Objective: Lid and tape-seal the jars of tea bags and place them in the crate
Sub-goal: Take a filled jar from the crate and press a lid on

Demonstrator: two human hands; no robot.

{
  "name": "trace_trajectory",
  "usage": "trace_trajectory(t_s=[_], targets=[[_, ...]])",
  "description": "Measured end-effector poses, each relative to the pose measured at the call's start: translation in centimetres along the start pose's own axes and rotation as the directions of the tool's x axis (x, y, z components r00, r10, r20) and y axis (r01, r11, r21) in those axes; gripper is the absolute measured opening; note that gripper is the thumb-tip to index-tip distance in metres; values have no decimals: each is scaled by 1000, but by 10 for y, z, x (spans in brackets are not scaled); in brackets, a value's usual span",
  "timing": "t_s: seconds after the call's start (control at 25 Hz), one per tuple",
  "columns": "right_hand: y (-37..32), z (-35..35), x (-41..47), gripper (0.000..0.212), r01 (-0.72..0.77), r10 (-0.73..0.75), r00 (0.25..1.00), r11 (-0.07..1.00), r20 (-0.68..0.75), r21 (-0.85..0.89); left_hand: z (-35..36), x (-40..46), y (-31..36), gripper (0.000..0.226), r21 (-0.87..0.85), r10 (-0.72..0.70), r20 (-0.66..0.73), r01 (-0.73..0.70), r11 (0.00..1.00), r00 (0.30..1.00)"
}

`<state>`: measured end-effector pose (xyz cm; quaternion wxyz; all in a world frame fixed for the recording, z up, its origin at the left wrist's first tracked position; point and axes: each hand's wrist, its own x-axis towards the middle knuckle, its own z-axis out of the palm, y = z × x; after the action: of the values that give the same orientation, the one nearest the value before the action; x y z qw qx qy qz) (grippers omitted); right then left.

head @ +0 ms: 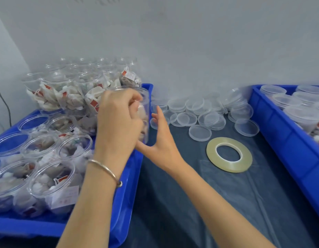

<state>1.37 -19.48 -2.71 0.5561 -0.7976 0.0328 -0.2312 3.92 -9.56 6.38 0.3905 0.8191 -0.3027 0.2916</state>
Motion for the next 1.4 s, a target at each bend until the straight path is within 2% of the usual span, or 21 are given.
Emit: trace_trajectory(t_s=[0.08, 0.16, 0.2, 0.36, 0.48, 0.56, 0.64, 0.68, 0.72, 0.76, 0.8, 0.88, 0.96, 1.0, 1.12, 1.24, 1.28, 1.32, 1.36, 1.4], targets=[[13, -25, -9, 104, 7, -7, 1000, 999, -10, 48, 16, -12, 19, 18, -101, 16, 51, -11, 995, 999], [30, -48, -21, 78, 5, -3, 999, 999, -53, 36, 41, -30, 30, 16, -207, -13, 132, 40, 978, 991], [40, -58, -28, 71, -17, 19, 997, 999, -68, 27, 55, -39, 32, 16, -241, -21, 169, 61, 969, 985], [81, -81, -50, 79, -184, 192, 978, 978, -80, 96, 103, -73, 23, 17, -353, -21, 282, 124, 927, 959], [96, -91, -58, 76, -221, 226, 973, 971, -53, 90, 127, -94, 14, 17, -433, 48, 208, 48, 900, 977], [98, -106, -57, 71, -219, 216, 974, 975, 69, 45, 138, -102, 6, 52, -497, -24, 213, 129, 858, 977], [100, -127, -51, 57, -207, 199, 962, 978, 189, 28, 146, -105, 0, 94, -549, -113, 364, 311, 775, 924], [106, -137, -44, 55, -190, 189, 970, 982, 154, -11, 150, -106, -2, 104, -555, -140, 445, 395, 732, 885], [112, -144, -35, 56, -159, 167, 985, 977, 42, -145, 153, -108, -4, 108, -552, -156, 489, 443, 706, 858], [118, -149, -25, 59, -141, 133, 990, 923, -47, -358, 156, -110, -7, 107, -550, -168, 497, 458, 698, 851], [123, -149, -15, 64, -152, 137, 988, 833, -68, -533, 159, -112, -8, 105, -551, -172, 488, 454, 700, 856], [132, -142, 1, 69, -186, 281, 960, 673, 15, -716, 162, -113, -10, 97, -562, -169, 465, 436, 703, 869], [142, -135, 5, 65, -189, 406, 912, 532, 53, -826, 164, -113, -11, 93, -576, -153, 448, 415, 704, 881], [145, -136, 4, 61, -181, 413, 910, 466, 32, -866, 165, -113, -11, 92, -583, -145, 441, 406, 703, 886], [145, -140, -7, 41, -127, 229, 971, 285, -61, -950, 168, -112, -12, 90, -605, -131, 436, 398, 690, 890], [139, -149, -20, 32, -113, 174, 981, 146, -86, -983, 173, -108, -12, 87, -623, -108, 442, 391, 677, 891], [134, -155, -22, 30, -121, 139, 985, 149, -101, -981, 174, -107, -11, 86, -627, -100, 446, 390, 675, 889], [129, -160, -23, 27, -166, 84, 985, 211, -151, -963, 175, -105, -8, 84, -629, -97, 457, 399, 667, 884], [120, -167, -23, 24, -257, 32, 964, 365, -264, -895, 177, -103, -4, 82, -630, -100, 470, 413, 658, 877], [107, -173, -21, 24, -367, 42, 906, 572, -421, -733, 180, -102, 0, 79, -625, -105, 477, 422, 657, 872]])
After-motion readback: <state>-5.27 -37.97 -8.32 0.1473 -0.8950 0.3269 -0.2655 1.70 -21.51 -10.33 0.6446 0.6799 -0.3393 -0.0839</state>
